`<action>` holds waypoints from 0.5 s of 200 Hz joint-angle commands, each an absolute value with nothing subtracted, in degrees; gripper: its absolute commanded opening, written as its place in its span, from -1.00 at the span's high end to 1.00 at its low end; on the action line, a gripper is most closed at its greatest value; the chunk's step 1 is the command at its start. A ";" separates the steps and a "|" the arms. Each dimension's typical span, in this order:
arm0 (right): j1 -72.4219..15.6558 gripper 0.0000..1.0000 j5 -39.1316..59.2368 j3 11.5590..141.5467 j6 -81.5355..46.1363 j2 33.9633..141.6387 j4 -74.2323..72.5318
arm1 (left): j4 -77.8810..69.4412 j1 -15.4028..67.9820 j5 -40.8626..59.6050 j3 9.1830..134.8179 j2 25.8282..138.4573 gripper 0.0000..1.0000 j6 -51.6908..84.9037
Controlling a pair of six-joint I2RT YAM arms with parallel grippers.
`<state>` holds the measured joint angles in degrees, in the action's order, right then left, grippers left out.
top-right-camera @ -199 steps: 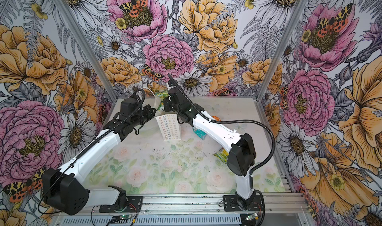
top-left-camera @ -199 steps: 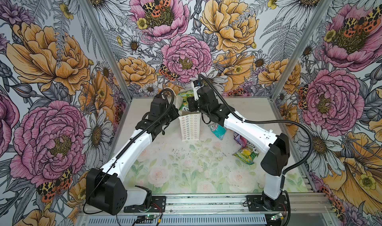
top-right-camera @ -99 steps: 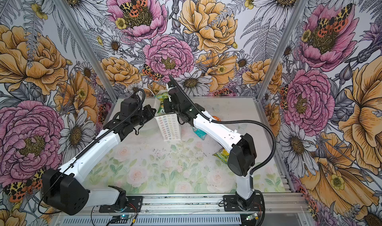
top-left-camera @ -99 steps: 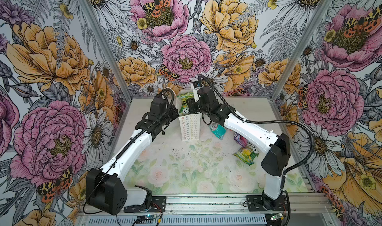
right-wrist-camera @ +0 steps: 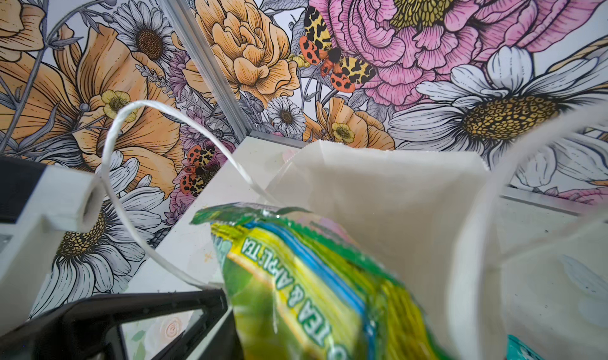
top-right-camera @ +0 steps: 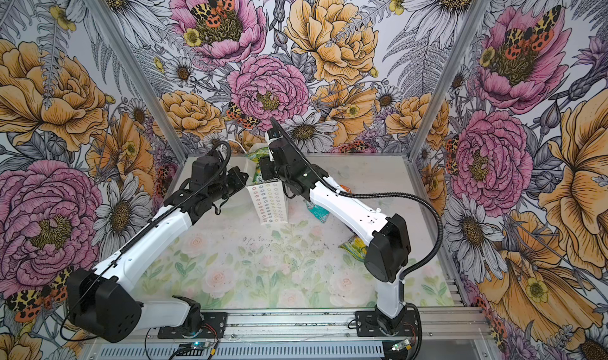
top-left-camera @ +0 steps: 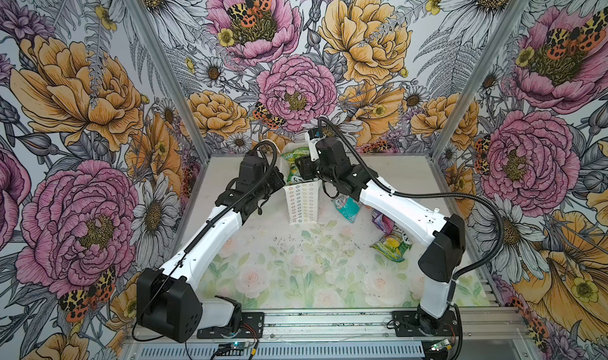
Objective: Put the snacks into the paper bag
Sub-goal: 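Open the right gripper to release the packet inside the bag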
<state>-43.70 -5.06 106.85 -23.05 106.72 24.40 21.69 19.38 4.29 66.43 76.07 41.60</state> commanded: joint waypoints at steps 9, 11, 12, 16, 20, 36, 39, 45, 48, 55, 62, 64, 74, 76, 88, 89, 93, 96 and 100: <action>-43.95 0.20 -4.52 107.08 -22.68 102.51 23.67 | 23.19 19.69 3.82 67.42 76.11 1.00 40.45; -43.99 0.20 -4.49 107.06 -22.68 102.44 23.65 | 23.20 19.67 3.83 67.41 76.11 1.00 40.50; -43.97 0.20 -4.49 107.05 -22.68 102.42 23.65 | 23.16 19.68 3.85 67.46 76.11 1.00 40.51; -43.96 0.19 -4.36 107.05 -22.59 102.35 23.69 | 23.18 19.69 3.82 67.44 76.11 1.00 40.52; -43.99 0.19 -4.39 107.05 -22.59 102.24 23.71 | 23.19 19.65 3.86 67.42 76.11 1.00 40.53; -43.91 0.16 -4.28 107.05 -22.42 101.72 23.73 | 23.15 19.69 3.95 67.51 75.96 1.00 40.52; -43.94 0.16 -4.38 107.01 -22.41 101.63 23.73 | 23.18 19.69 3.97 67.64 75.94 1.00 40.52; -43.90 0.16 -4.45 107.05 -22.35 101.52 23.80 | 23.20 19.68 3.91 67.73 75.81 1.00 40.44; -43.86 0.16 -4.47 107.03 -22.33 101.44 23.82 | 23.20 19.68 3.80 67.76 75.77 1.00 40.43; -43.88 0.15 -4.48 107.03 -22.24 101.25 23.82 | 23.15 19.66 3.69 67.88 75.76 1.00 40.30; -43.86 0.15 -4.42 107.03 -22.07 101.08 23.82 | 23.13 19.60 3.69 67.88 75.76 1.00 40.25; -43.90 0.15 -4.47 107.02 -22.00 101.08 23.82 | 23.12 19.64 3.69 67.90 75.76 1.00 40.25; -43.86 0.15 -4.36 107.05 -21.72 100.86 23.89 | 23.20 19.69 3.70 67.93 75.92 1.00 40.25; -43.92 0.14 -4.39 107.01 -21.65 100.82 23.90 | 23.14 19.67 3.76 67.87 75.98 1.00 40.25; -43.86 0.14 -4.34 107.00 -21.36 100.47 24.08 | 23.20 19.56 3.82 67.76 76.28 1.00 40.33; -43.86 0.14 -4.32 106.98 -21.32 100.42 24.12 | 23.20 19.62 3.84 67.72 76.33 1.00 40.34; -43.91 0.14 -4.39 106.88 -21.22 100.25 24.17 | 23.14 19.62 3.87 67.68 76.44 1.00 40.39; -43.86 0.14 -4.37 106.88 -21.19 100.08 24.25 | 23.16 19.59 3.87 67.74 76.51 1.00 40.35; -43.91 0.13 -4.38 106.80 -21.12 99.88 24.26 | 23.15 19.54 3.89 67.72 76.62 1.00 40.42</action>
